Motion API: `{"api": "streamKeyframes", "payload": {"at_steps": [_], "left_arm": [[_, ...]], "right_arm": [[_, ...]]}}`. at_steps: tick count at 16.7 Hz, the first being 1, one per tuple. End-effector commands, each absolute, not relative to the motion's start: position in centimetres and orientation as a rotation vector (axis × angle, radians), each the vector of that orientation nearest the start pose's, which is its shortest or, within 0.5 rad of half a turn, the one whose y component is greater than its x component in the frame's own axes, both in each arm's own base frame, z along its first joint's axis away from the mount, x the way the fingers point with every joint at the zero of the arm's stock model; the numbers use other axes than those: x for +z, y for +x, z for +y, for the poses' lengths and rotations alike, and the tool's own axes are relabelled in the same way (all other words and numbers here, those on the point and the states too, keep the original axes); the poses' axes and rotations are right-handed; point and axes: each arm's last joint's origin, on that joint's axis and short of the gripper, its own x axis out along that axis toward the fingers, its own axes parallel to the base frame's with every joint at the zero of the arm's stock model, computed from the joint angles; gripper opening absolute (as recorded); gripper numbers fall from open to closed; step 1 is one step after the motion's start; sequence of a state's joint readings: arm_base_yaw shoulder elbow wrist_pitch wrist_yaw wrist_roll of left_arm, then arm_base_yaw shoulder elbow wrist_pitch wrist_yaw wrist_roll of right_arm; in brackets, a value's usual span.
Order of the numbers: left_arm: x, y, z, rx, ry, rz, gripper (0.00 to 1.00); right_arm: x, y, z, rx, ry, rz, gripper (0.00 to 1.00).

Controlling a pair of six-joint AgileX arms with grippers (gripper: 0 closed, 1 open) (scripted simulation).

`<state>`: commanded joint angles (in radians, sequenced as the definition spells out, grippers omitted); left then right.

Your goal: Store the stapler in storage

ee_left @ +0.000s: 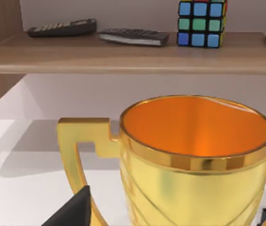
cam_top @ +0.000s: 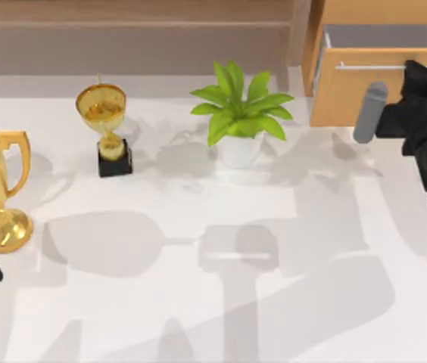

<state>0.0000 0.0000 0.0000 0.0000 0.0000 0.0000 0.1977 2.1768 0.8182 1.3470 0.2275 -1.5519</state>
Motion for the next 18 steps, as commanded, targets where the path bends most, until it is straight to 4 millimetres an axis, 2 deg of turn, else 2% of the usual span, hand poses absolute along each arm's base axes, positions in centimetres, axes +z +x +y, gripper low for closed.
{"api": "streamKeyframes", "payload": {"at_steps": [5, 13, 18], "left_arm": [[16.0, 10.6, -0.1, 0.000, 0.000, 0.000, 1.00], [16.0, 10.6, -0.1, 0.000, 0.000, 0.000, 1.00], [16.0, 10.6, -0.1, 0.000, 0.000, 0.000, 1.00]], "right_arm": [[8.8, 38.0, 7.2, 0.001, -1.562, 0.013, 0.00], [9.0, 43.5, 7.2, -0.001, -1.563, 0.006, 0.00], [8.8, 43.9, 7.2, 0.005, -1.565, 0.011, 0.00]]}}
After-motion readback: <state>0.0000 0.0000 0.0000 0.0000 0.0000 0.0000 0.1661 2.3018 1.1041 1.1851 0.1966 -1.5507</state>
